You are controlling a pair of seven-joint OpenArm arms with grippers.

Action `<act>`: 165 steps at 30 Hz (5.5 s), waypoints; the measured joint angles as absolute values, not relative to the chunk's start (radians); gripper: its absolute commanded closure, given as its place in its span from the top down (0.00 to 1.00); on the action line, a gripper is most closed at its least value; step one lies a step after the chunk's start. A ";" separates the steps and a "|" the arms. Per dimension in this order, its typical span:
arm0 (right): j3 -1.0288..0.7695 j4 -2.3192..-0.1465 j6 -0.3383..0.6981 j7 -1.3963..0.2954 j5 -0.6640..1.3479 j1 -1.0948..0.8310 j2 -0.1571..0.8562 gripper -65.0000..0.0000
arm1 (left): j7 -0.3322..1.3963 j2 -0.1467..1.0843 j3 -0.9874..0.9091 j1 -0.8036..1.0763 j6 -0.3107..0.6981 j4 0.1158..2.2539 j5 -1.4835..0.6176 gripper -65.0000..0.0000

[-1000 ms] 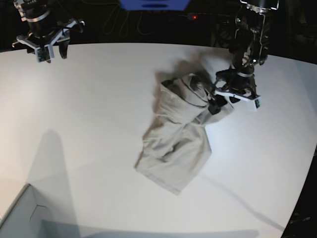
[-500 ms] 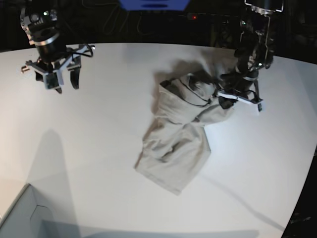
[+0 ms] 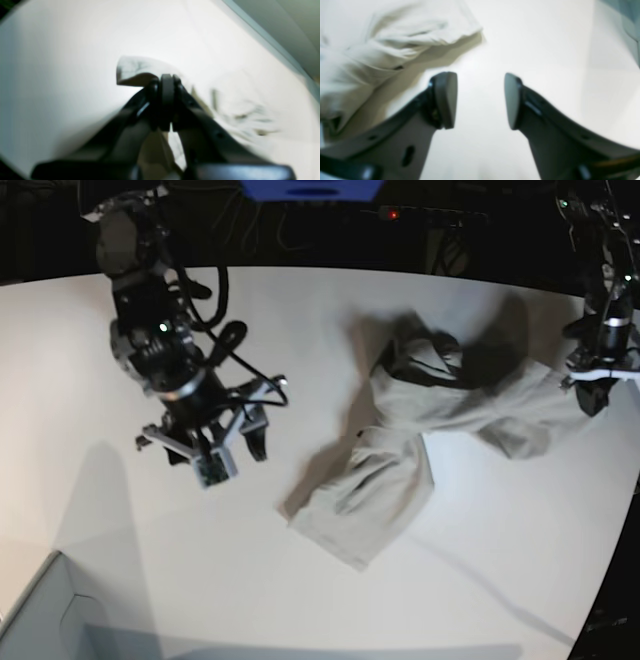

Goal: Layout the t-shirt on the table in an organized manner, then fold the t-shirt properly

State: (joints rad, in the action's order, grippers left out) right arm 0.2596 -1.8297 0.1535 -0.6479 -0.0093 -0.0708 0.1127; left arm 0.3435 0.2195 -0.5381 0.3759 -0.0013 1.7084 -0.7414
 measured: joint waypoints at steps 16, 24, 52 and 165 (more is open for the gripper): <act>0.350 -1.073 0.157 -0.657 -0.005 0.412 -0.117 0.62 | 0.346 0.165 -0.609 0.454 0.001 1.707 -0.738 0.00; 0.350 -1.056 0.157 -0.644 -0.003 0.476 -0.139 0.64 | 0.347 0.116 -0.608 0.454 0.000 1.707 -0.737 0.00; 0.569 -0.738 0.157 -0.048 -0.004 0.391 -0.148 0.67 | 0.345 0.094 -0.606 0.471 0.000 1.716 -0.738 0.00; 0.116 -1.114 0.293 -0.178 -0.014 0.046 0.224 0.00 | 0.345 0.238 -0.199 0.206 -0.005 1.670 -0.736 0.00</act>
State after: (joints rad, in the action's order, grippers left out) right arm 0.1162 -1.1145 0.2928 -0.1783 -0.0135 0.0460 0.2241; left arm 0.3450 0.2378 -0.1989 0.2062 -0.0048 1.6695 -0.7361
